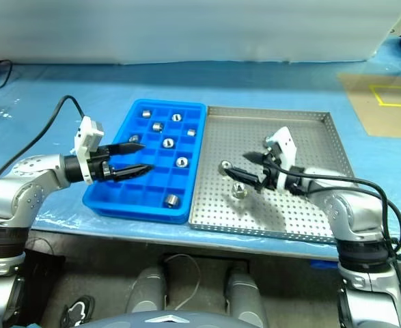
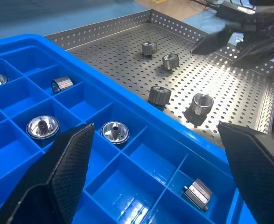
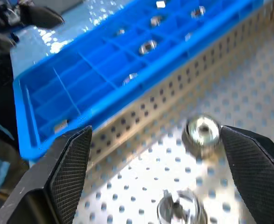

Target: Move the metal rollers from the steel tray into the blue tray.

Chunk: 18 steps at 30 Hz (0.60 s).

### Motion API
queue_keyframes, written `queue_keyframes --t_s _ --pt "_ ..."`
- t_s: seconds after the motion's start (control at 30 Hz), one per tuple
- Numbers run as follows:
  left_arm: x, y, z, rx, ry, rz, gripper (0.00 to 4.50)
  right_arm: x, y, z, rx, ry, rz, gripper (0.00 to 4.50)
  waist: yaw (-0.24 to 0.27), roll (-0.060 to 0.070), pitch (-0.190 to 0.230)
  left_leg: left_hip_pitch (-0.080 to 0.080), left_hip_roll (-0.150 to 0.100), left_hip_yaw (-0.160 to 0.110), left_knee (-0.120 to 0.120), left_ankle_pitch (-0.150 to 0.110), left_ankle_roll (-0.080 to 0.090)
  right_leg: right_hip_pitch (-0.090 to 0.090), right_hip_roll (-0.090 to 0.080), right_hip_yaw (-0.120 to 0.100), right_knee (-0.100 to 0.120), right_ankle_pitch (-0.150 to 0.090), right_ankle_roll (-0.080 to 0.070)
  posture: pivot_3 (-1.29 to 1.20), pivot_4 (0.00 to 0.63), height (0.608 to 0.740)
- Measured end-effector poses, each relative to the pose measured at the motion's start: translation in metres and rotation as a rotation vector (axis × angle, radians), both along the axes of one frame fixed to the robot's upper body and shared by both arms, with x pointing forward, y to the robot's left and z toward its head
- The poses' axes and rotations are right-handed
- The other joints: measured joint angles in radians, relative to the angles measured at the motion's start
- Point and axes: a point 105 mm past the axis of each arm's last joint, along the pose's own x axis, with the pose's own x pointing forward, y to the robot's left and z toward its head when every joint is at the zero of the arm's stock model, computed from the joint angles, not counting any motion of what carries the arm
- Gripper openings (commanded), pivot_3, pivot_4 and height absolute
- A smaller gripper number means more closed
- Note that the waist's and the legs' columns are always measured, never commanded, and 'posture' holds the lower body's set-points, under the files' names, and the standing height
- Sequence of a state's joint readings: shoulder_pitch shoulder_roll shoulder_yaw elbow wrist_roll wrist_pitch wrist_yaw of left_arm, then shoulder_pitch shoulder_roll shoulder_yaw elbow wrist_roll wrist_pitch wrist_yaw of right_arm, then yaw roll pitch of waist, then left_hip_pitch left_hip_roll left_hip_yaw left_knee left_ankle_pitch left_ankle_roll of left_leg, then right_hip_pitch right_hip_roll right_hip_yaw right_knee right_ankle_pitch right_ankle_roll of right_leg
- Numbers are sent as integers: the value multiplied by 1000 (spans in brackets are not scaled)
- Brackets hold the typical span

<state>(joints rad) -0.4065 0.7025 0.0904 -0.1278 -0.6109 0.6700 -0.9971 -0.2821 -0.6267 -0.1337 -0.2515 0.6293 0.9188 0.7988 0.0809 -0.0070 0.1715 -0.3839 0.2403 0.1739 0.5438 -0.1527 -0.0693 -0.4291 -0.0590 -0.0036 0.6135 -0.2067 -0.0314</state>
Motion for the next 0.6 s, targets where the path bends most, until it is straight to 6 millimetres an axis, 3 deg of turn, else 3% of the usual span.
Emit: queue_keyframes --t_s 0.23,0.6 --pt "-1 -7 -1 -33 7 -13 4500 -12 -22 -19 -44 66 -54 4396 -2 0 0 1 0 0 0 0 0 0 0 0 0 0 1 -82 150 740" --pt "0 -19 -2 -46 10 -58 4500 -7 -15 -30 -88 31 -56 4396 -11 0 0 0 0 0 0 0 0 0 0 0 0 0 1 -117 150 740"
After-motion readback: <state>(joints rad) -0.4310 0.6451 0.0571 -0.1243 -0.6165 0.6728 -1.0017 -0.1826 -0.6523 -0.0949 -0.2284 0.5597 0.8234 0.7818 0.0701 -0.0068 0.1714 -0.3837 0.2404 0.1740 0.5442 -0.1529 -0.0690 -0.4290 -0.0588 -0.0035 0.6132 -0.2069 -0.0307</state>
